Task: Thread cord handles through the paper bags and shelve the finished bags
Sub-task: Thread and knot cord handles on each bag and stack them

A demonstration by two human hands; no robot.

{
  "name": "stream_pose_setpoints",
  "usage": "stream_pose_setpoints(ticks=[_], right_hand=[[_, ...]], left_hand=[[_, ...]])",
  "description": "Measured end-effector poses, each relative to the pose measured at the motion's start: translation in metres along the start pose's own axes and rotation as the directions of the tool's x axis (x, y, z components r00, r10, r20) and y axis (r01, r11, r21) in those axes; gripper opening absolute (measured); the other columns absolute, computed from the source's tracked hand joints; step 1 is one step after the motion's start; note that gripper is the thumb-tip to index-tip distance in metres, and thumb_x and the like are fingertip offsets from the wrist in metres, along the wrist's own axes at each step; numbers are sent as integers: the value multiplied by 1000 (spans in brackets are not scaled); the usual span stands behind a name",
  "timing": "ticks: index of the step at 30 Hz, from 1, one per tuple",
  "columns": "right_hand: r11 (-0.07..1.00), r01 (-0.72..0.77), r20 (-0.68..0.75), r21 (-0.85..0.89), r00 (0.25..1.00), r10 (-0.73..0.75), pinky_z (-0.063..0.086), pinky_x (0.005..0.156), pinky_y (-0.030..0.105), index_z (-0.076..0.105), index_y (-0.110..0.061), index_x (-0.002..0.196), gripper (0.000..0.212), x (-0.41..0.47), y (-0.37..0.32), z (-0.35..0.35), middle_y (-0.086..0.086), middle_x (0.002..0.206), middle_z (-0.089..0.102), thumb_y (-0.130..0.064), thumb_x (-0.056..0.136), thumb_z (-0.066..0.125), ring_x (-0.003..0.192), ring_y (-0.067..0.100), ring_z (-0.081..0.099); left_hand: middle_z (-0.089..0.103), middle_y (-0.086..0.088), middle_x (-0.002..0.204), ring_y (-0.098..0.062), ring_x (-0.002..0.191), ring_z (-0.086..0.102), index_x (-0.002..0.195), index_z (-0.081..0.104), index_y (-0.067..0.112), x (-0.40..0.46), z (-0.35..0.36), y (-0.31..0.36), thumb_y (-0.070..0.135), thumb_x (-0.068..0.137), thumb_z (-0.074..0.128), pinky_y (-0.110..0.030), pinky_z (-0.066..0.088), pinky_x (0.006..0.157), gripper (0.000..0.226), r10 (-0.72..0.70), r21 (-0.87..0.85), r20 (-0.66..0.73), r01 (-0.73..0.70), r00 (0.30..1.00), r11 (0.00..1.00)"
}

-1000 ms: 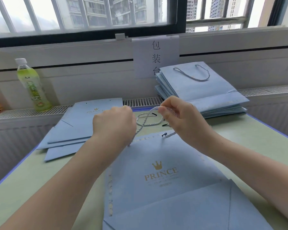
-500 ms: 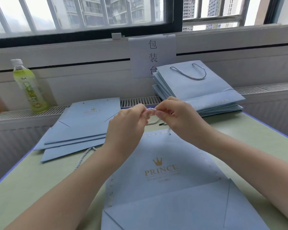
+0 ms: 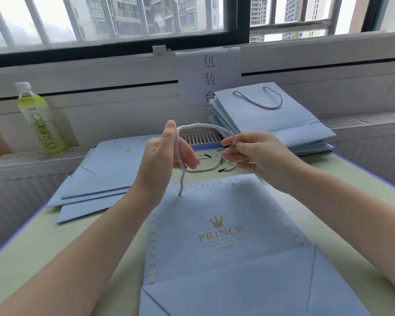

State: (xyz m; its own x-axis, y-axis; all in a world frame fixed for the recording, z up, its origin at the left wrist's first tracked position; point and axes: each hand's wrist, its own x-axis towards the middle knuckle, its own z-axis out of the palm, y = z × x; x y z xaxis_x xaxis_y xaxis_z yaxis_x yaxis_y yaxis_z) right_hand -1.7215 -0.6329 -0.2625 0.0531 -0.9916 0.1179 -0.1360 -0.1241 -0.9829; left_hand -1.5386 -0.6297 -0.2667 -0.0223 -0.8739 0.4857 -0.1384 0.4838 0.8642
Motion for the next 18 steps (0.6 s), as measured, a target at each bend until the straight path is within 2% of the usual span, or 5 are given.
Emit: stream_pose_setpoints(ticks=[4, 8, 12, 14, 18], right_hand=[[988, -58, -52, 146, 996, 66, 48, 67, 23, 66, -14, 83, 26, 2, -3, -2, 2, 74, 69, -19, 98, 45, 66, 11, 63], [995, 58, -47, -80, 997, -62, 49, 58, 15, 62, -12, 84, 18, -1, 1, -1, -1, 67, 61, -16, 97, 50, 57, 5, 56], [965, 159, 1, -210, 987, -163, 51, 69, 24, 56, -9, 99, 7, -4, 3, 4, -1, 68, 63, -7, 95, 51, 71, 16, 55], [978, 162, 33, -135, 987, -159, 51, 68, 25, 58, -11, 96, 9, -6, -1, 5, -1, 67, 62, -7, 96, 50, 70, 14, 55], [960, 85, -64, 267, 995, -70, 41, 41, 19, 63, -10, 88, 20, -10, -17, 1, -9, 52, 51, -5, 97, 45, 46, 9, 49]], left_hand=[[71, 1, 69, -8, 67, 63, 67, 70, 12, -2, 5, -13, 30, 99, 42, -18, 47, 67, 47, -118, 215, 213, 72, 970, 974], [70, -1, 93, -7, 85, 62, 97, 70, 11, -8, 12, -23, 11, 95, 52, -7, 42, 72, 18, -109, 478, 301, -51, 948, 877], [68, 3, 97, -10, 92, 60, 111, 62, 16, -12, 16, -27, 11, 94, 54, -21, 44, 84, 20, -169, 583, 346, -71, 923, 809], [67, 8, 88, -11, 89, 60, 106, 62, 20, -12, 16, -27, 17, 93, 57, -26, 46, 86, 15, -160, 574, 360, -83, 919, 815], [59, 12, 84, -14, 87, 60, 92, 54, 26, -12, 16, -28, 7, 92, 54, -31, 48, 85, 19, -108, 556, 383, -136, 917, 820]])
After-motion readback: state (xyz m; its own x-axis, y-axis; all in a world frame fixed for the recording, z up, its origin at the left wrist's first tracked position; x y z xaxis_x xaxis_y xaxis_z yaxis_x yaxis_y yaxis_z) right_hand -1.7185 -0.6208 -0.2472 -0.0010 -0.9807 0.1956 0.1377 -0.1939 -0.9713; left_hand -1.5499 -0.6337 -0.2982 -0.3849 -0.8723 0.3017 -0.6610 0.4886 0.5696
